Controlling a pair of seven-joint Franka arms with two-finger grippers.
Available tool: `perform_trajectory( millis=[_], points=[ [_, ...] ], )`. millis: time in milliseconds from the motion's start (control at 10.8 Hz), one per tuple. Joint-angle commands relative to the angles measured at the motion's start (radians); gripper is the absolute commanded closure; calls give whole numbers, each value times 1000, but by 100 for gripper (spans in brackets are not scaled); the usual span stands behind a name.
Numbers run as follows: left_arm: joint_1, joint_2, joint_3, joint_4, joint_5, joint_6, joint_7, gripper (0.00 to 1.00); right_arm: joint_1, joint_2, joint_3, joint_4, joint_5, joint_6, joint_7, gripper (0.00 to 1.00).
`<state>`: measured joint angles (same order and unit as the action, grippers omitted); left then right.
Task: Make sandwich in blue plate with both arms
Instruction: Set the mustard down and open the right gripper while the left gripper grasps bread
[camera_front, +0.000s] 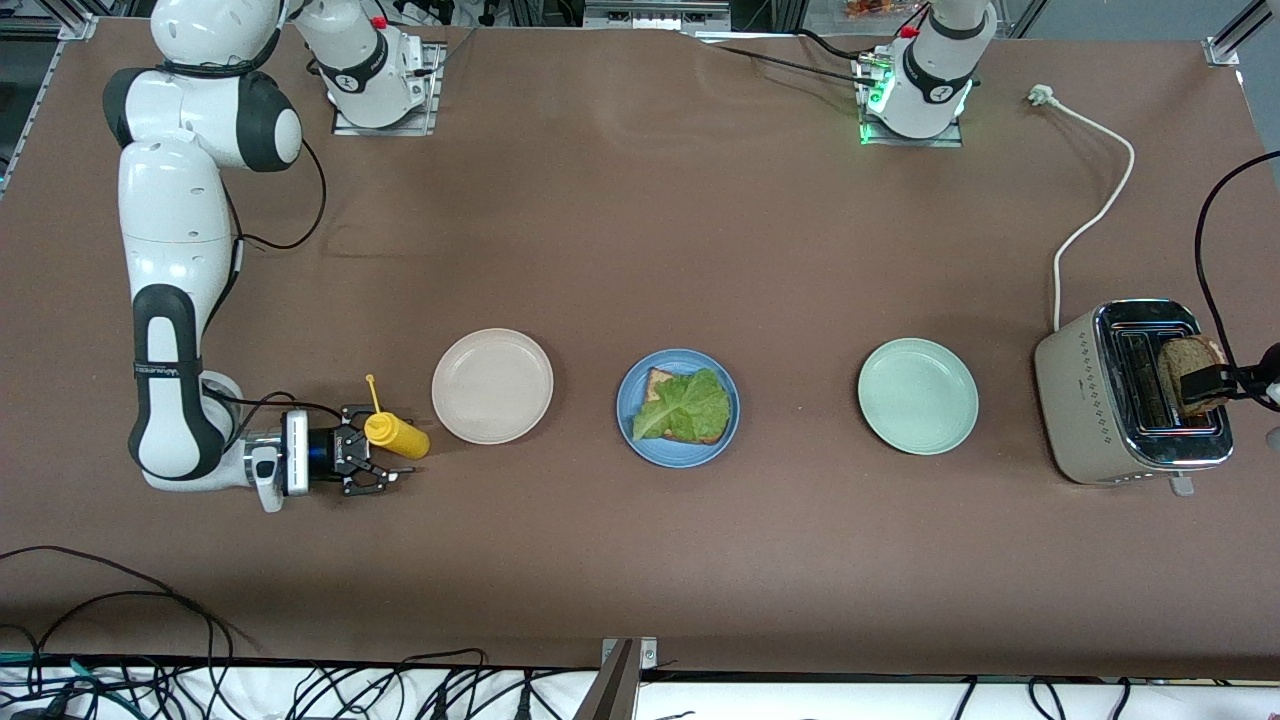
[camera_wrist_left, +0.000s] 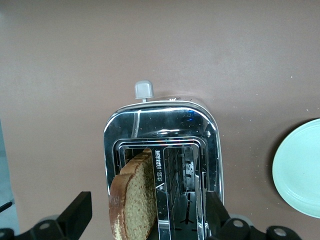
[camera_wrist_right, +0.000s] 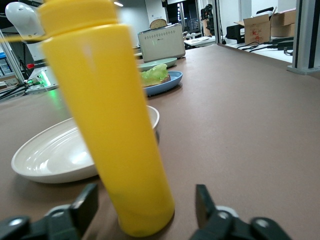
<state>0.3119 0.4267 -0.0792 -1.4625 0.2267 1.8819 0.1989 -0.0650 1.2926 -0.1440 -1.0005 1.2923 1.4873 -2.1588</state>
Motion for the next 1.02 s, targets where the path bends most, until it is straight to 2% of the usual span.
perform_trajectory(
  millis=[0,371,557,742,928],
  points=[
    [7,14,-5,30,-21,-9,24,0,-16,-12,-43,-15,10,-7,-7,0],
    [9,12,-5,27,-21,-12,25,0,-13,-42,-179,-7,-34,-97,63,0],
    [54,27,-7,8,-32,-10,72,0,-12,-85,-247,-4,-85,-140,169,0],
    [100,55,-7,5,-122,-32,99,0,-9,-149,-264,-4,-173,-154,271,0],
    [113,58,-7,-13,-132,-43,103,0,-9,-218,-263,-4,-272,-154,422,0]
  ],
)
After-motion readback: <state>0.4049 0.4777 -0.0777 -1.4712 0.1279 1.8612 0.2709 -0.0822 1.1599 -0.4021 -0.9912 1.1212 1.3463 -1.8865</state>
